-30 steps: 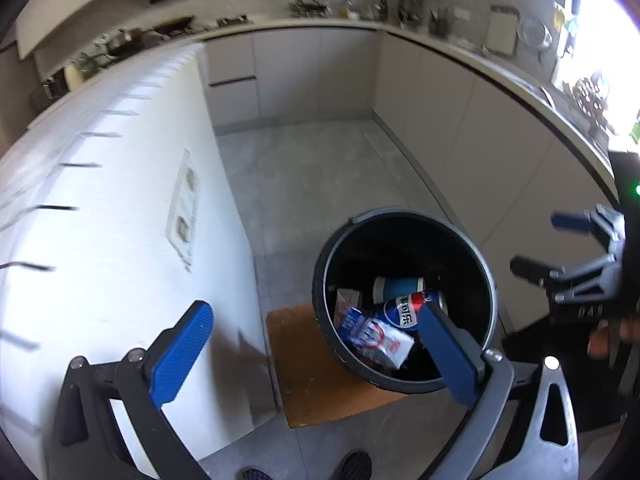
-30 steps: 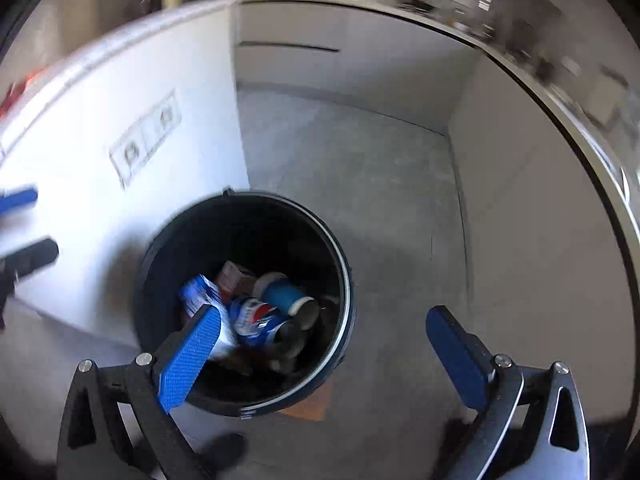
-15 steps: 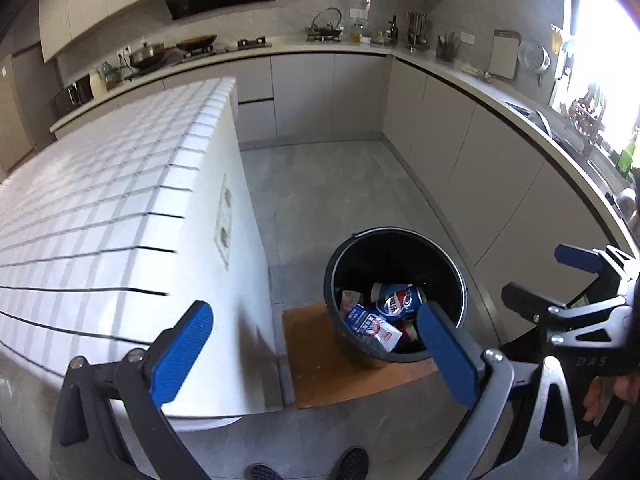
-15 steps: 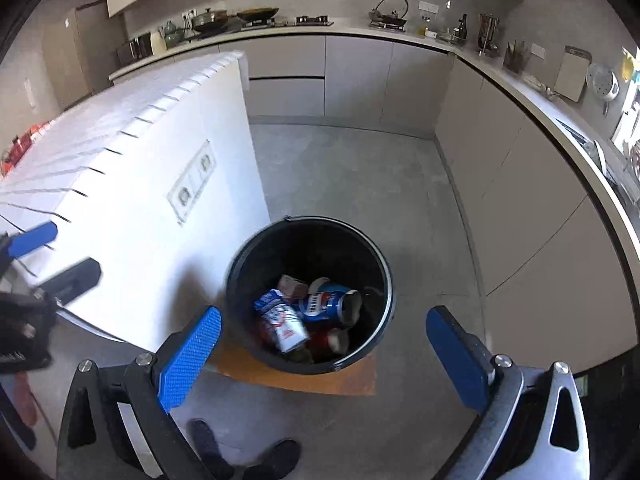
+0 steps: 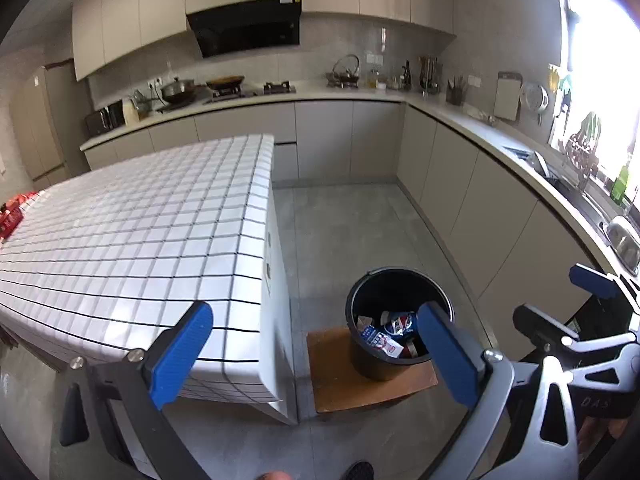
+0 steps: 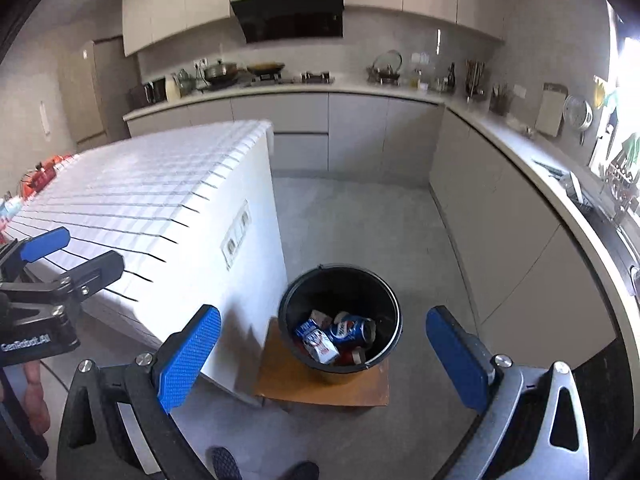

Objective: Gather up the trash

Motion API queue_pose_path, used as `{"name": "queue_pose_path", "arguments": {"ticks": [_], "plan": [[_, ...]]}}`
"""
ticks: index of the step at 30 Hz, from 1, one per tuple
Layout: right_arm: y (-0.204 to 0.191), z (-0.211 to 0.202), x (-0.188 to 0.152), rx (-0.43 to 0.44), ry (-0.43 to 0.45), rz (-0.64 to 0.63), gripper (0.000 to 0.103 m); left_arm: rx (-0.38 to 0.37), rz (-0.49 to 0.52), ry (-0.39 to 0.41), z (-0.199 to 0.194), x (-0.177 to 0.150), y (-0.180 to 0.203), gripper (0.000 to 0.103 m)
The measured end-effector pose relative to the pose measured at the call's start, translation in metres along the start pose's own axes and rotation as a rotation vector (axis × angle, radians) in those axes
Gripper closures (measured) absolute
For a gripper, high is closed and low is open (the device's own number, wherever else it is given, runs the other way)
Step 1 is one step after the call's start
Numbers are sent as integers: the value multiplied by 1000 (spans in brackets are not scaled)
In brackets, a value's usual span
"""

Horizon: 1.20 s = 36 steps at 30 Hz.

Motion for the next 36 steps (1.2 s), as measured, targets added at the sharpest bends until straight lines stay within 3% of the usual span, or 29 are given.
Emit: {"name": "queue_pose_path", "arguments": {"ticks": [8,36], "plan": [[-14,-39,3,-28,64,-25,0,-24,12,57,-17,8,-11,0],[-19,-46,19,-33,96,-26,0,-42,13,85,-23,10,-14,0]]}}
Point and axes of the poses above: each gripper's, at about its wrist camera, not at the fingertips, and z roughly the way its jaws point, y to its right, x to its top, the point moved 7 cm from there along z, roughly the way its jaws point, and after that the axes turned 14 degrees about -y, right-handed, at the moved point
